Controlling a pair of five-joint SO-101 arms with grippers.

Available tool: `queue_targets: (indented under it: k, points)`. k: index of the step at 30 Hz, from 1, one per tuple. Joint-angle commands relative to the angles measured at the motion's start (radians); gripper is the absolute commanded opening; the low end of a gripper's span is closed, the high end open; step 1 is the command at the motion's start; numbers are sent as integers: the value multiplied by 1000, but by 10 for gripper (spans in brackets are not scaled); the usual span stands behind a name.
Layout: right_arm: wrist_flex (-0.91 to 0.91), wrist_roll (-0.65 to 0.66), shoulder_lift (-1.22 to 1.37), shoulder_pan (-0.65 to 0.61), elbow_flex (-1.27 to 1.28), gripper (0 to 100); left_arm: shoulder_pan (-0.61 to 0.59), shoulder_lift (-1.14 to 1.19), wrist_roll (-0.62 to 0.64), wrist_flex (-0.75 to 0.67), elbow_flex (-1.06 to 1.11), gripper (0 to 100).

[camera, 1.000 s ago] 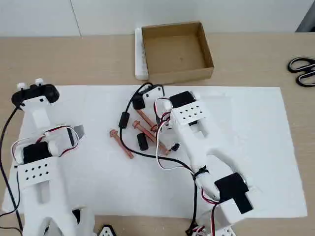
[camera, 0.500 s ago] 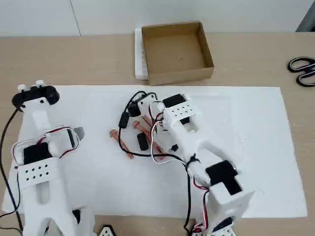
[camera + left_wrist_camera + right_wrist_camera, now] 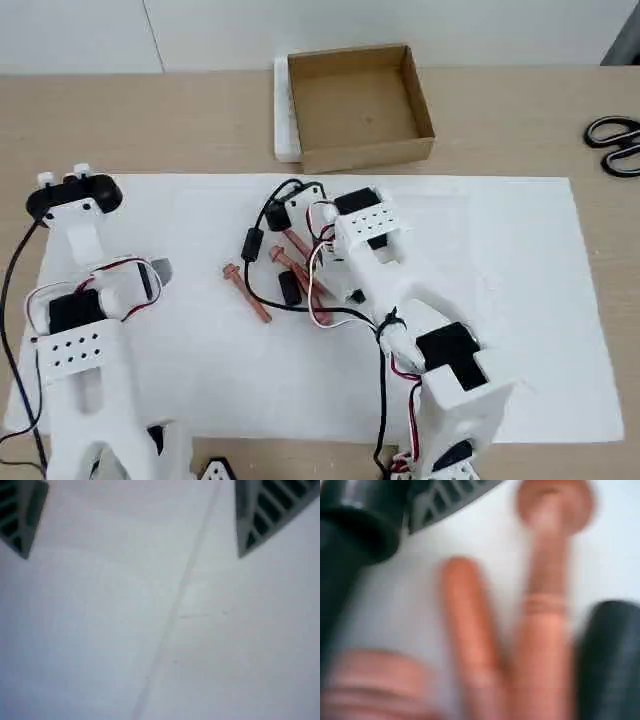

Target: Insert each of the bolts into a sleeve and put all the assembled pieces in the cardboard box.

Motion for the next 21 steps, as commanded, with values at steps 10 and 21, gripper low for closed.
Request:
queue_targets:
  k: [10, 21]
  points:
    - [97, -18, 1, -15, -46, 4, -3, -5, 6, -6, -4, 257]
    - [404, -21, 1, -7, -394, 4, 31, 3, 8, 110, -70, 258]
